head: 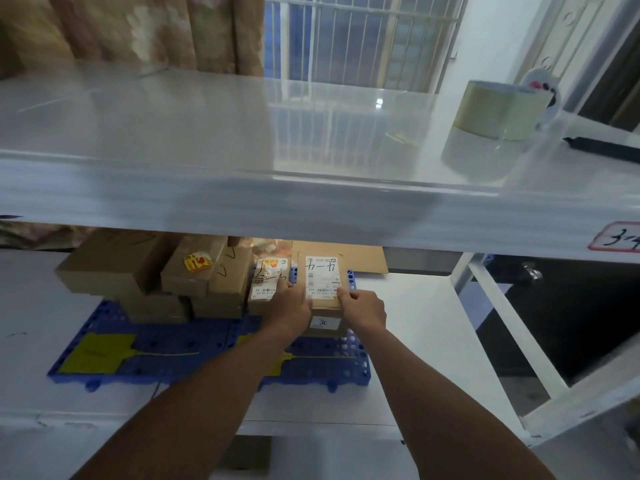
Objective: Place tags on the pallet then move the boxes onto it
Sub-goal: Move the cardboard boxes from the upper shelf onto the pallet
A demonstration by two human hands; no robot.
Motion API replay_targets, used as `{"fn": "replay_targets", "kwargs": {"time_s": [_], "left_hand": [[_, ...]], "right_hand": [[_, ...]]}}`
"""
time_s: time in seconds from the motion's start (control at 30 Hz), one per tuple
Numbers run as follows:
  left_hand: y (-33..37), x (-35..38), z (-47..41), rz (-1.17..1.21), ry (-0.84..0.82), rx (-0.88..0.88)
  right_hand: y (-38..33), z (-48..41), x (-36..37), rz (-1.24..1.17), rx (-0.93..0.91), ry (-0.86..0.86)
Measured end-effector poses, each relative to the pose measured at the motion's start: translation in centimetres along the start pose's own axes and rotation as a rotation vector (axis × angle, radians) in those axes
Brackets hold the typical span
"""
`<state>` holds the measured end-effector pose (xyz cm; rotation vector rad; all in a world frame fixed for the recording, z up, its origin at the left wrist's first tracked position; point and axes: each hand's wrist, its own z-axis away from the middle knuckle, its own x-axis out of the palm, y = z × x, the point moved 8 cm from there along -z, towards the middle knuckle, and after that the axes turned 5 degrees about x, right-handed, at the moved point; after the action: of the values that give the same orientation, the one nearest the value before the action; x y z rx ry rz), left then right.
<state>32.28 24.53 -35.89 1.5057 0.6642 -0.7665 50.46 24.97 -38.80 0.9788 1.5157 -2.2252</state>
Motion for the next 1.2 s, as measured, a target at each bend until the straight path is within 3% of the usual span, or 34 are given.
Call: {"fn": "replay_targets", "kwargs": {"time_s": [0.7, 0.93, 1.2], "left_hand": [[-2.7, -2.1, -0.2, -0.024, 0.071, -0.031], [-1.7, -4.8, 1.4, -0.141, 0.068, 0.042], [1.0, -12.1, 5.5, -0.496, 0.042, 0.163]], "right_hand": [[-0.1, 0.3, -0.8, 0.038, 0.018, -0.018], [-0.3, 2.2, -4.3, 0.238, 0.002, -0.002], [-9.2, 9.2, -5.5, 0.565, -0.374, 0.051]]}}
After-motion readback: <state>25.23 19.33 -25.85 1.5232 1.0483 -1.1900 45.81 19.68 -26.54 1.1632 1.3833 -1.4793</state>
